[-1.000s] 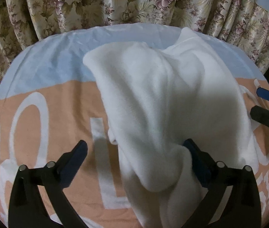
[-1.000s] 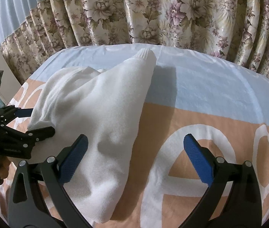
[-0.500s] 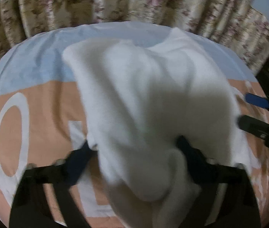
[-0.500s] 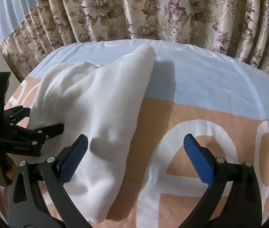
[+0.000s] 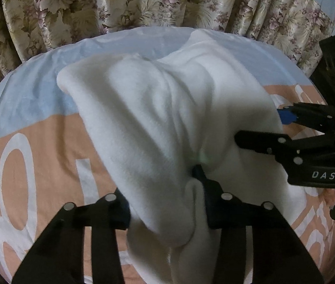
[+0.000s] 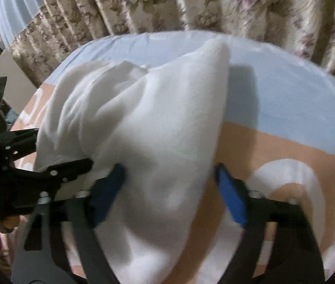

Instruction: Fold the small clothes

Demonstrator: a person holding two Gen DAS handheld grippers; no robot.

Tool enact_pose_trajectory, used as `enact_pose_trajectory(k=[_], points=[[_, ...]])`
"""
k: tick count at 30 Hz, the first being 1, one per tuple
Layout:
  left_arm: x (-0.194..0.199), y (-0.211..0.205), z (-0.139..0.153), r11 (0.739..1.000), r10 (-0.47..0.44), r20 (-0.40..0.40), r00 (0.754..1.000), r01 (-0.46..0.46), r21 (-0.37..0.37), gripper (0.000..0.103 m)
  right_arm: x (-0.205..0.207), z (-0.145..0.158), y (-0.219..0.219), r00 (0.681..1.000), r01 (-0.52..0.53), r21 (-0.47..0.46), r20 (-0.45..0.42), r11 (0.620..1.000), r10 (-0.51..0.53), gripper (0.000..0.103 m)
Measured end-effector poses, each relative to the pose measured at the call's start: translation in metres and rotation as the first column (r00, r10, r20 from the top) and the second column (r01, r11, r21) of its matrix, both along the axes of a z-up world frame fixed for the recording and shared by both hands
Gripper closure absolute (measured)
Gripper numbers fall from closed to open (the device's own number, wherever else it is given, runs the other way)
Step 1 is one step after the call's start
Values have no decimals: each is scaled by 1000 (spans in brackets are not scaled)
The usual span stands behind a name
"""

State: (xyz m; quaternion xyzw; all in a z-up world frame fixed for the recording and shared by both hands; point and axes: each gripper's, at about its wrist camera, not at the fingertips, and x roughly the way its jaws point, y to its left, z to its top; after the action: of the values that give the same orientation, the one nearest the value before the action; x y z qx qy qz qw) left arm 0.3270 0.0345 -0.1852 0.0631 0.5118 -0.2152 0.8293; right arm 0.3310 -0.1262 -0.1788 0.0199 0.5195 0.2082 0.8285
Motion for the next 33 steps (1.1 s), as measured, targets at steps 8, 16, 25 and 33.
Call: enact_pose_trajectory(k=[8,16,25,33], points=[[0,-3,12,999,26,12,1000,-26,20,71,-8,17,15,993,-84,-43,82,996,87,74],[-4,-4,49,998,52,66,996,-53,16,72,-11,47,14,979,-84,-7,187,996,84,77],[-32,-30,97,998,48,125,991,-53,37,72,-23,98,-4,962,-69,2,266,998,66,77],[-75,-96,92,999,-12,89,996,9,32,71,-61,106,-53,967,-25,-24,254,999,31,76]])
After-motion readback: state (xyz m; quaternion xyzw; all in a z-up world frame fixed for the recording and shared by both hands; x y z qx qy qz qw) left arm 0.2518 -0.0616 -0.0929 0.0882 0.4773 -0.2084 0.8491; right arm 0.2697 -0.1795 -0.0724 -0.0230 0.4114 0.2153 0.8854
